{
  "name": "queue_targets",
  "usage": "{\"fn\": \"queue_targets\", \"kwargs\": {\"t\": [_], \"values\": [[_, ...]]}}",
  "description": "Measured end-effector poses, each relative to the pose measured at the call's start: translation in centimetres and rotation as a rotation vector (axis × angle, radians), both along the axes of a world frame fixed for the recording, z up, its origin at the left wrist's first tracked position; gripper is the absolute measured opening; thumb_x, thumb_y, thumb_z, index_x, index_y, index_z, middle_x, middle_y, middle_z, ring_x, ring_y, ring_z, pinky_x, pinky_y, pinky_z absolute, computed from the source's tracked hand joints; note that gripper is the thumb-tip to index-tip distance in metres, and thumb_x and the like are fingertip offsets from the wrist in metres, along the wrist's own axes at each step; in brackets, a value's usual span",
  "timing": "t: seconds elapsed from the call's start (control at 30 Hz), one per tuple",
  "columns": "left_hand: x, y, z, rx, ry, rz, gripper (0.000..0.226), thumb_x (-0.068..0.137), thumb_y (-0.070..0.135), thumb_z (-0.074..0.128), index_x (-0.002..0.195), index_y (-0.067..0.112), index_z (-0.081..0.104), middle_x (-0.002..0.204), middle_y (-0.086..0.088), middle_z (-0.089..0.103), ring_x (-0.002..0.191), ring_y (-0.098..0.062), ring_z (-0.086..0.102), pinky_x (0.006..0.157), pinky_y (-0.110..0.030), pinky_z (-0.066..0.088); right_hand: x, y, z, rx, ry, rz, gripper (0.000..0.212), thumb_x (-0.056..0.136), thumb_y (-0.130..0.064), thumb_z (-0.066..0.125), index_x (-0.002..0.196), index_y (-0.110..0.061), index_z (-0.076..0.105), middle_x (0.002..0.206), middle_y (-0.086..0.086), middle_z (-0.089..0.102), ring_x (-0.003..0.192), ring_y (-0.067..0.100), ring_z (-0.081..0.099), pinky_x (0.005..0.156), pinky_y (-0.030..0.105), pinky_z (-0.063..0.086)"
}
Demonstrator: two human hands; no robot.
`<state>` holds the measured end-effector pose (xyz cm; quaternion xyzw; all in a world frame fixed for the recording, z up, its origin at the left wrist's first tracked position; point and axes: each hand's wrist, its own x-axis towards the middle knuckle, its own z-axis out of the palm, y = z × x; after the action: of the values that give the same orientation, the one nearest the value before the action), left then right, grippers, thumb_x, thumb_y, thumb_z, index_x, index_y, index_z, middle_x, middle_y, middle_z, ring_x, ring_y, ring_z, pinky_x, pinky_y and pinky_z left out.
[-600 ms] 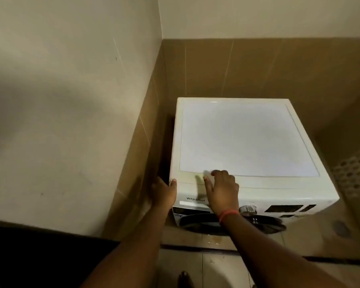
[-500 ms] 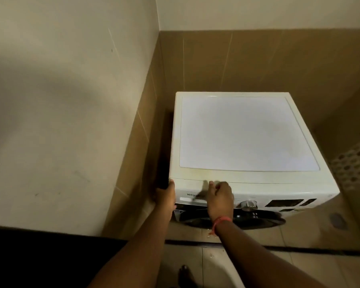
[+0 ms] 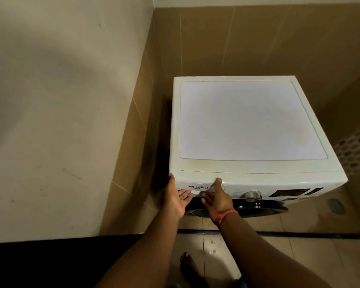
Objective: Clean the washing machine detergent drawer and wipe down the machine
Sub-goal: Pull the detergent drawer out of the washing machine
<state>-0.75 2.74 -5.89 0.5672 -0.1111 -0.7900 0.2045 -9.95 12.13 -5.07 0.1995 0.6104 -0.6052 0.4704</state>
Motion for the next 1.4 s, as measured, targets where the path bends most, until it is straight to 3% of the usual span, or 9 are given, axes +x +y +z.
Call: {"fn": "queue_targets", "kwargs": {"t": [0.33, 0.47, 0.57, 0.67, 0.77, 0.9, 1.13, 1.23, 1.4], "values": [[0.6, 2.4, -0.8, -0.080, -0.106, -0.068, 0.069, 0.088, 0.062, 0.055, 0.138, 0.018, 0.042, 0.133, -0.023, 0.055, 0.113, -0.035, 0.060, 0.085, -0.044, 0.055, 0.4, 2.3, -1.6, 0.010, -0.015, 0.099, 0.058, 0.087, -0.054, 0.062, 0.106, 0.001, 0.065, 0.085, 0.010, 0.064, 0.076, 0.017, 0.058, 0.084, 0.039, 0.055], [1.8, 4.5, -1.3, -0.089, -0.182, -0.081, 0.057, 0.091, 0.056, 0.058, 0.131, 0.018, 0.046, 0.122, -0.018, 0.062, 0.099, -0.028, 0.065, 0.077, -0.045, 0.057, 1.3, 5.0, -1.5, 0.038, -0.030, 0.222, 0.059, 0.086, -0.059, 0.061, 0.109, -0.005, 0.066, 0.095, 0.008, 0.067, 0.087, 0.021, 0.062, 0.080, 0.041, 0.055], [3.1, 5.6, -1.2, -0.092, -0.277, -0.147, 0.054, 0.091, 0.054, 0.058, 0.132, 0.021, 0.044, 0.118, -0.013, 0.063, 0.097, -0.025, 0.066, 0.074, -0.051, 0.058, 1.1, 6.5, -1.3, 0.134, -0.022, 0.325, 0.087, 0.065, -0.073, 0.069, 0.124, -0.009, 0.056, 0.108, 0.004, 0.068, 0.096, 0.022, 0.064, 0.069, 0.040, 0.057], [4.4, 6.3, -0.6, -0.123, -0.411, -0.250, 0.063, 0.082, 0.061, 0.060, 0.130, 0.023, 0.047, 0.114, -0.004, 0.065, 0.095, -0.021, 0.066, 0.072, -0.047, 0.056, 0.8, 7.5, -0.6, 0.215, 0.002, 0.362, 0.113, 0.061, -0.064, 0.079, 0.146, -0.010, 0.026, 0.134, 0.013, 0.054, 0.113, 0.031, 0.058, 0.089, 0.052, 0.052], [5.7, 7.0, -0.3, -0.154, -0.547, -0.325, 0.071, 0.074, 0.059, 0.061, 0.134, 0.027, 0.044, 0.111, 0.000, 0.059, 0.096, -0.020, 0.060, 0.071, -0.045, 0.053, 0.9, 8.5, -0.2, 0.266, 0.062, 0.428, 0.113, 0.075, -0.049, 0.078, 0.152, -0.010, 0.005, 0.145, 0.021, 0.040, 0.129, 0.039, 0.044, 0.108, 0.056, 0.037], [6.8, 8.4, 0.0, -0.148, -0.610, -0.349, 0.069, 0.077, 0.047, 0.064, 0.139, 0.023, 0.043, 0.109, -0.003, 0.056, 0.093, -0.021, 0.056, 0.065, -0.042, 0.048, 1.8, 10.3, 0.0, 0.258, 0.090, 0.497, 0.100, 0.080, -0.040, 0.076, 0.148, -0.005, 0.012, 0.139, 0.022, 0.046, 0.127, 0.038, 0.046, 0.109, 0.053, 0.037], [7.7, 10.2, 0.2, -0.203, -0.643, -0.321, 0.061, 0.084, 0.034, 0.065, 0.139, 0.015, 0.045, 0.114, -0.006, 0.054, 0.094, -0.022, 0.053, 0.079, -0.041, 0.047, 2.8, 12.4, 0.5, 0.207, 0.139, 0.542, 0.088, 0.086, -0.035, 0.072, 0.148, -0.006, 0.017, 0.142, 0.021, 0.042, 0.130, 0.038, 0.043, 0.106, 0.046, 0.038], [7.5, 10.1, 0.5, -0.326, -0.747, -0.410, 0.062, 0.087, 0.033, 0.065, 0.141, 0.014, 0.043, 0.125, -0.011, 0.057, 0.105, -0.028, 0.057, 0.087, -0.040, 0.050, 3.1, 12.5, 1.3, 0.234, 0.347, 0.599, 0.077, 0.087, -0.034, 0.070, 0.143, -0.007, 0.026, 0.145, 0.018, 0.038, 0.128, 0.036, 0.044, 0.105, 0.045, 0.041], [7.3, 9.0, 1.7, -0.736, -0.959, -0.778, 0.049, 0.092, 0.029, 0.061, 0.137, 0.018, 0.043, 0.131, -0.008, 0.055, 0.116, -0.031, 0.057, 0.090, -0.042, 0.052, 2.3, 11.8, 2.9, 0.331, 1.144, 1.087, 0.060, 0.093, -0.040, 0.058, 0.141, -0.014, 0.034, 0.146, 0.008, 0.036, 0.127, 0.029, 0.044, 0.102, 0.045, 0.044]]}}
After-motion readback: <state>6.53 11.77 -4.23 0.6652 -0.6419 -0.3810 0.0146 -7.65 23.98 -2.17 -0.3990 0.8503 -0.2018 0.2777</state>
